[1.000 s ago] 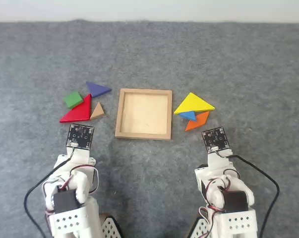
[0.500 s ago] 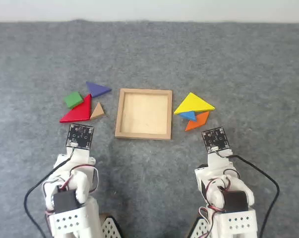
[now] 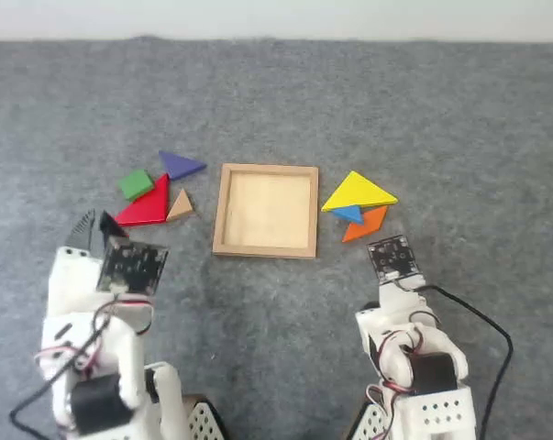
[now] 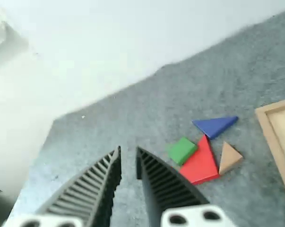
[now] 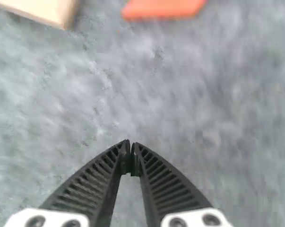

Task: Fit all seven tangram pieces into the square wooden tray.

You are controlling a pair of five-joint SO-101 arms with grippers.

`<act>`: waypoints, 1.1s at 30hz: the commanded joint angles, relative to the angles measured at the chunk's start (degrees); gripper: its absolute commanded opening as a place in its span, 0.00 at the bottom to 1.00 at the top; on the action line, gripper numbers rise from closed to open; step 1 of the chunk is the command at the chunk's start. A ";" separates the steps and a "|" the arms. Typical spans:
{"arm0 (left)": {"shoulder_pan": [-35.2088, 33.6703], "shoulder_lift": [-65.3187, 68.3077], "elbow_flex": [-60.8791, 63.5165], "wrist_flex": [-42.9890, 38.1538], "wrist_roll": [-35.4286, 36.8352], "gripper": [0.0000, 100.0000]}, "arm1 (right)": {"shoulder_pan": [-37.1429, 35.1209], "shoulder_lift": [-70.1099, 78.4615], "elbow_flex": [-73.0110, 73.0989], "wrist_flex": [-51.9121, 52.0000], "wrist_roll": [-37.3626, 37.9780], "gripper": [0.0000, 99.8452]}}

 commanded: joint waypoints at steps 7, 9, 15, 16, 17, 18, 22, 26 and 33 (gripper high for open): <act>-0.88 57.67 -32.84 8.00 -5.98 0.10 | -9.63 -1.01 0.97 -3.82 25.05 0.01; -0.97 66.73 -37.76 10.37 -12.57 0.11 | -9.54 -0.92 0.97 -3.56 29.10 0.01; 0.35 88.00 -45.93 12.84 -14.42 0.11 | -9.54 -1.01 0.97 -2.24 34.29 0.01; 0.44 90.90 -46.73 12.84 -14.42 0.13 | -9.54 -1.01 0.97 -2.15 34.29 0.01; 0.44 93.19 -47.52 12.66 -14.51 0.16 | -9.54 -1.01 0.97 -2.15 34.37 0.01; 0.44 95.21 -48.66 12.40 -14.51 0.20 | -9.54 -1.01 0.97 -2.15 34.37 0.01; 0.26 102.68 -54.55 12.31 -14.51 0.29 | -9.45 -1.01 0.97 -2.07 34.37 0.01; 0.79 110.51 -61.05 12.31 -14.59 0.29 | -6.99 -1.01 0.97 -2.15 34.37 0.01; 0.79 123.08 -72.48 12.31 -14.42 0.29 | -6.64 -1.01 0.97 -2.24 34.29 0.01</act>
